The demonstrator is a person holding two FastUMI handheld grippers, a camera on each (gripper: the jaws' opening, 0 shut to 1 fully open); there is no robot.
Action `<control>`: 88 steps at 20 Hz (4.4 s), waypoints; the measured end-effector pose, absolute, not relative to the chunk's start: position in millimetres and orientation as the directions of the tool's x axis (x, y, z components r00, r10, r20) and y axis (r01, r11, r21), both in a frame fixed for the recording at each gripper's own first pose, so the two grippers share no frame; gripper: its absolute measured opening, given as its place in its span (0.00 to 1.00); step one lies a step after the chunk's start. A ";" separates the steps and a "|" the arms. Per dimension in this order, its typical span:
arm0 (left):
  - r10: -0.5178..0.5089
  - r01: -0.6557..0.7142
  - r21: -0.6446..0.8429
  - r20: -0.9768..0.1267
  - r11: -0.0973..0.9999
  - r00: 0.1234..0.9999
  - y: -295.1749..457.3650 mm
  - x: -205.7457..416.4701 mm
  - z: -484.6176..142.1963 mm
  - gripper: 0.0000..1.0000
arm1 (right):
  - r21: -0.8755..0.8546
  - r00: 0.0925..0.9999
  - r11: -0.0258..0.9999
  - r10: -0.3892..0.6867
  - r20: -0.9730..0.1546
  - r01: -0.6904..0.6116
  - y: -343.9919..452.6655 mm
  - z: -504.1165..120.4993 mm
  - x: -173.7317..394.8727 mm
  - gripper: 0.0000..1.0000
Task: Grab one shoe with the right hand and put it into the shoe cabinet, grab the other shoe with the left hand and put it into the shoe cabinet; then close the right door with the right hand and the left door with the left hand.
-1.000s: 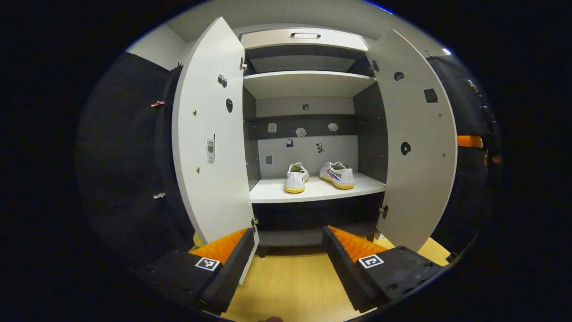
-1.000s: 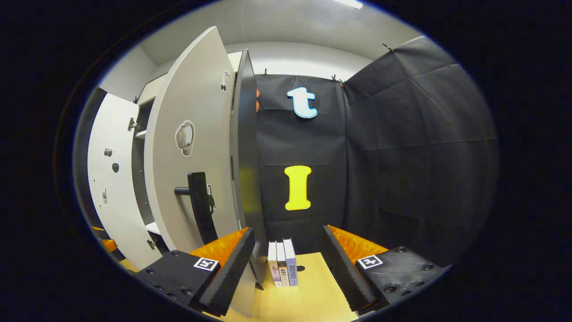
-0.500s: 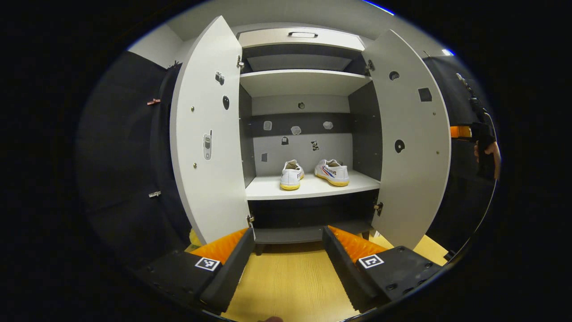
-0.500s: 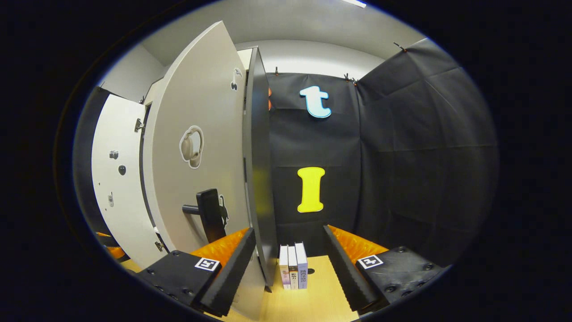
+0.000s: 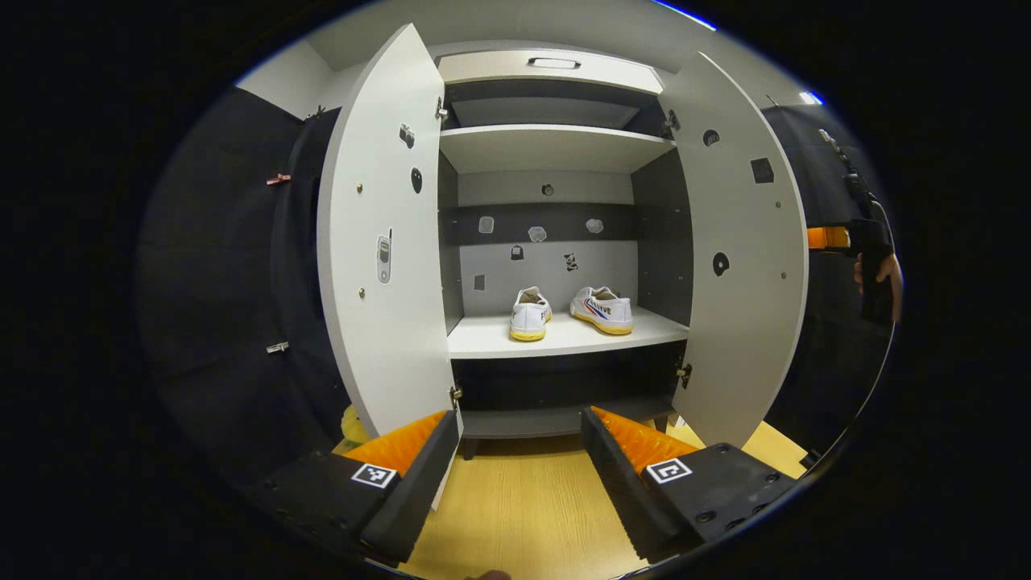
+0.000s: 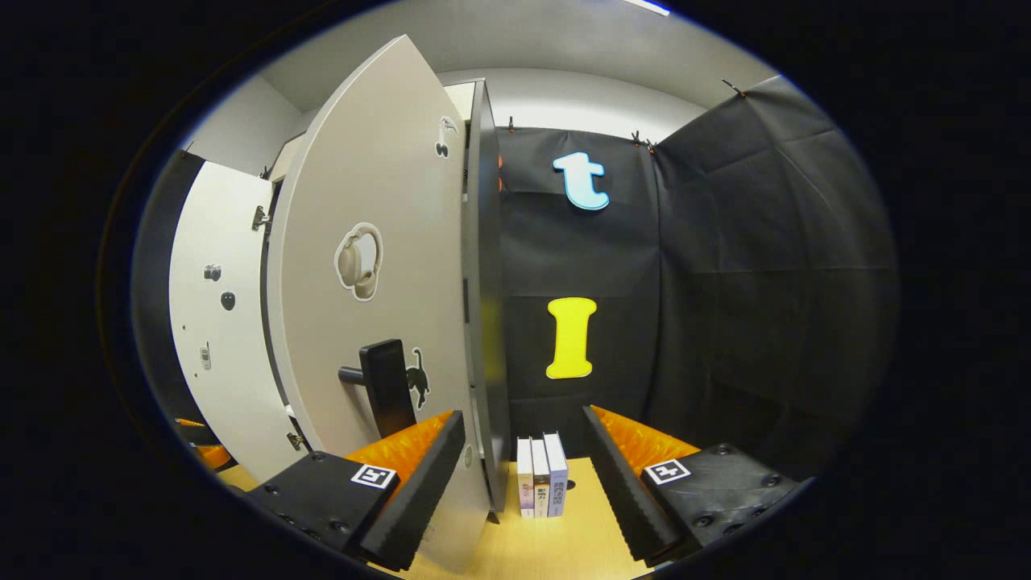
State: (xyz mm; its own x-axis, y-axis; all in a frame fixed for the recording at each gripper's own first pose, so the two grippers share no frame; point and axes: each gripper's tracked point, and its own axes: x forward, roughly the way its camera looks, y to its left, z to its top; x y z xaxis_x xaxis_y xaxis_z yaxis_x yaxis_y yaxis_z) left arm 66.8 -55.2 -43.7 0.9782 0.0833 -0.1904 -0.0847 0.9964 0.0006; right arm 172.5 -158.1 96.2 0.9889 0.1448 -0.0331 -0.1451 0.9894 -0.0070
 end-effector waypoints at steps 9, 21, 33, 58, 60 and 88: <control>0.127 -0.132 -0.012 -0.201 0.991 0.971 -7.9 47.5 -51.8 0.96 | -0.039 0.977 0.977 0.209 -0.031 -0.210 -67.9 89.7 172.2 0.96; 0.234 -0.252 -0.067 -0.209 0.965 0.950 90.4 9.2 -54.3 0.96 | -0.060 0.957 0.956 0.283 -0.067 -0.287 26.1 41.3 135.8 0.98; 0.262 -0.271 -0.077 -0.114 0.959 0.958 198.3 32.9 1.9 0.95 | 0.075 0.930 0.991 0.126 -0.346 -0.107 0.3 -104.4 69.3 0.98; 0.073 -0.072 -0.086 -0.001 0.994 0.997 203.4 128.0 108.1 0.94 | 0.073 0.892 0.997 0.048 -0.448 -0.017 -35.4 -157.7 17.3 0.99; 0.070 -0.070 -0.089 -0.012 0.994 0.997 198.1 128.3 108.5 0.94 | 0.077 0.890 0.997 0.057 -0.452 -0.025 -39.4 -158.7 19.8 0.99; 0.075 -0.073 -0.128 0.008 0.989 0.997 19.4 125.8 91.7 0.95 | 0.107 0.931 0.982 0.179 -0.318 -0.153 -62.4 -97.5 95.6 0.98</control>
